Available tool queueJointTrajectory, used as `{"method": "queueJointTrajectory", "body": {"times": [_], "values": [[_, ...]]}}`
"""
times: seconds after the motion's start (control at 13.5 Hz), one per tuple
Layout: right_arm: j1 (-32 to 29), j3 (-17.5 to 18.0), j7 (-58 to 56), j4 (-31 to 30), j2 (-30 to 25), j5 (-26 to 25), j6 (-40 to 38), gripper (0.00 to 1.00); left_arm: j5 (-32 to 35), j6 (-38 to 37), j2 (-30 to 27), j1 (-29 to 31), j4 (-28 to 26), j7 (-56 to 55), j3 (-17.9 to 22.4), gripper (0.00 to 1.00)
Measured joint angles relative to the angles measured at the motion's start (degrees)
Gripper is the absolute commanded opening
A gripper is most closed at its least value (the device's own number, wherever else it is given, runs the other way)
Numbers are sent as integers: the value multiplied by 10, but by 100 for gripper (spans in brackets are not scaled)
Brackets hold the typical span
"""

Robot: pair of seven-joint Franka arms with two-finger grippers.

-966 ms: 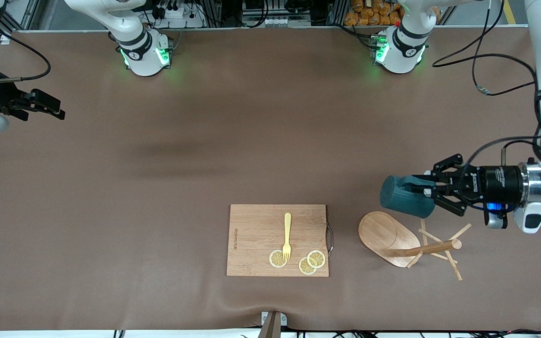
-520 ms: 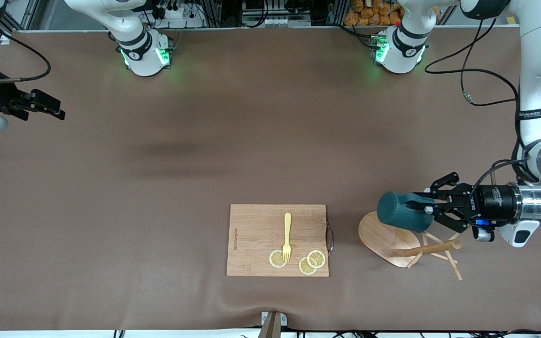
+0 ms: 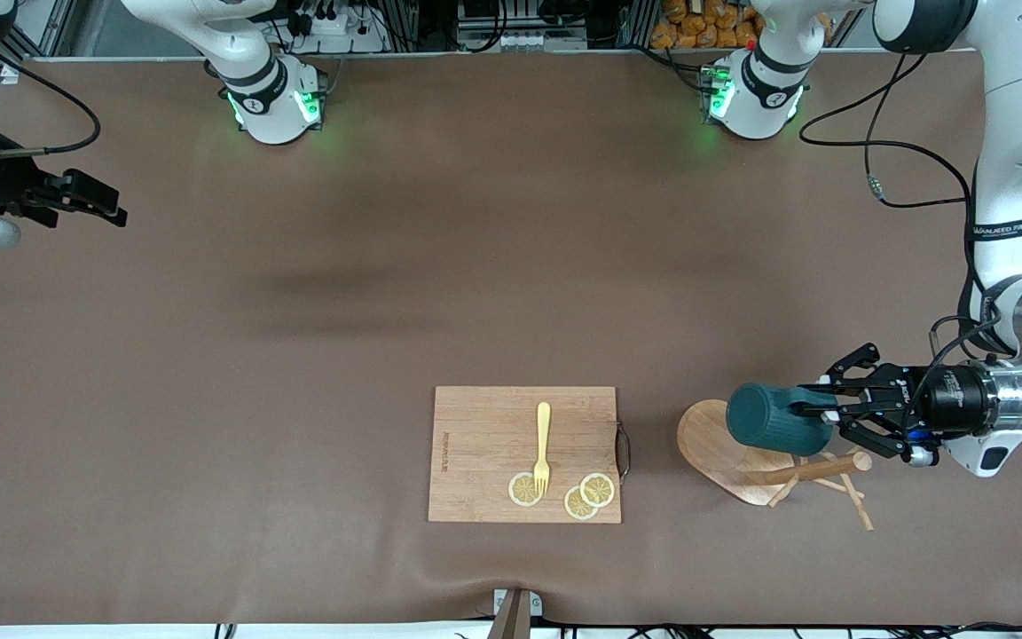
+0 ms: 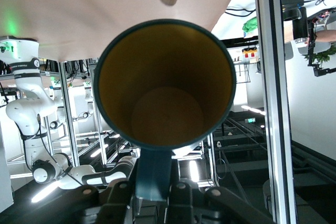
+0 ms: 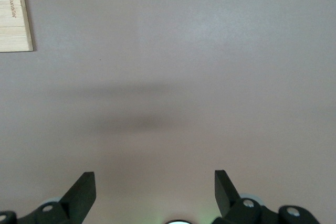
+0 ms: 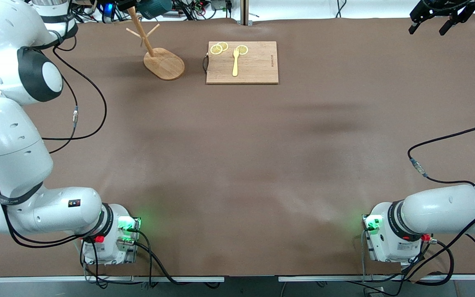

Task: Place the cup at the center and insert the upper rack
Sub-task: 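Hook the mug handle onto a mug tree peg with the left gripper, then open the left gripper to release the mug on the peg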

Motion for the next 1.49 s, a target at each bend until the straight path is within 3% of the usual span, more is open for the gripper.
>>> {"method": "queueJointTrajectory", "body": {"times": [1.49], "values": [[4,6,13,0,0,0,0,100,0,0,61,31,0,137,1,0]]}}
